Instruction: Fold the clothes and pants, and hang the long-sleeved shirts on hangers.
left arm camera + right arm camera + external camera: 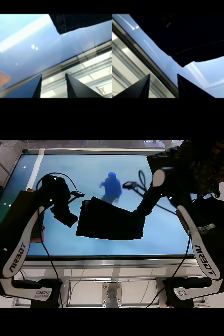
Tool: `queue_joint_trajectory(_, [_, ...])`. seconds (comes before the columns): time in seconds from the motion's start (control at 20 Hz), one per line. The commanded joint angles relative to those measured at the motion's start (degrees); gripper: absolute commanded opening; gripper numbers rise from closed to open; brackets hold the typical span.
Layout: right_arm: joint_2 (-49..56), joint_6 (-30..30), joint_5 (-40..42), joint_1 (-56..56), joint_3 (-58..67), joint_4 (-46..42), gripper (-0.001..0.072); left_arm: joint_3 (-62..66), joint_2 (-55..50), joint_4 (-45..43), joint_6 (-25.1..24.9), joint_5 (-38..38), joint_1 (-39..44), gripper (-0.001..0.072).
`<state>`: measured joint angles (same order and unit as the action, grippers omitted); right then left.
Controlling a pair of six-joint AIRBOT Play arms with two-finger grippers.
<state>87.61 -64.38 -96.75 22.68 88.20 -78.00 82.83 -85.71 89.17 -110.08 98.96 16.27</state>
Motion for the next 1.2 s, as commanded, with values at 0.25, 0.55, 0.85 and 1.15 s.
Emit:
queue_joint_trajectory(0.25, [-16.28, 2.82, 21.73, 1.22, -28.24, -6.34, 0.0329, -17.86, 21.14, -2.99, -9.97, -16.20, -1.09, 0.0345])
queue_joint_trajectory(0.55, [-26.12, 4.68, 40.68, 1.22, -46.27, -6.45, 0.0329, -42.05, 32.37, -3.28, -15.43, -32.50, -0.96, 0.0345])
queue_joint_trajectory(0.85, [-22.88, 1.81, 49.70, 1.22, -48.02, -5.68, 0.0334, -45.42, 32.28, -3.85, -15.96, -38.84, -0.96, 0.0345])
queue_joint_trajectory(1.15, [-17.77, -2.49, 51.47, 1.20, -48.00, -4.74, 0.0334, -45.42, 32.28, -3.85, -15.96, -40.02, -0.96, 0.0345])
